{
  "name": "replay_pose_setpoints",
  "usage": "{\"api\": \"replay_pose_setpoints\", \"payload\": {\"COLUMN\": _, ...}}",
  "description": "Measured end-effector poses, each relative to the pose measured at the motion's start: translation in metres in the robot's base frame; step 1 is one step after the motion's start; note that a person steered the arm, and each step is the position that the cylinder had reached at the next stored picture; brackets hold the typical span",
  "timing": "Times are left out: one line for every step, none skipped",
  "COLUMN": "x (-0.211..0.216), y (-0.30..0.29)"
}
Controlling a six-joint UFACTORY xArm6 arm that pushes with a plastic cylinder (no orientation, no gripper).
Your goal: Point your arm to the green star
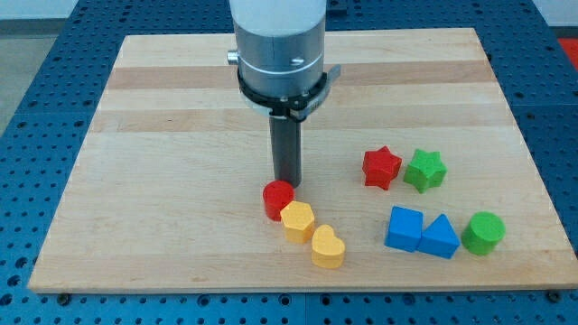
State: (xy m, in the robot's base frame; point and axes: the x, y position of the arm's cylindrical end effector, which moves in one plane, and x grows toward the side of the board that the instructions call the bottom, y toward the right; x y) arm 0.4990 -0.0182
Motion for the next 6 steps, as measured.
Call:
{"api": "replay_pose_setpoints", "payload": {"x": 0.0, "y": 0.0}}
{"api": "replay_pose_setpoints", "payload": {"x": -0.002, "y": 0.0}}
{"api": "replay_pose_setpoints", "payload": {"x": -0.031, "y": 0.016}}
{"api": "replay_pose_setpoints", "payload": {"x": -0.067, "y": 0.049}}
{"api": "replay_pose_setpoints", "payload": {"x": -0.091, "y": 0.12}}
{"api": "replay_pose_setpoints", "payload": {"x": -0.091, "y": 0.136}}
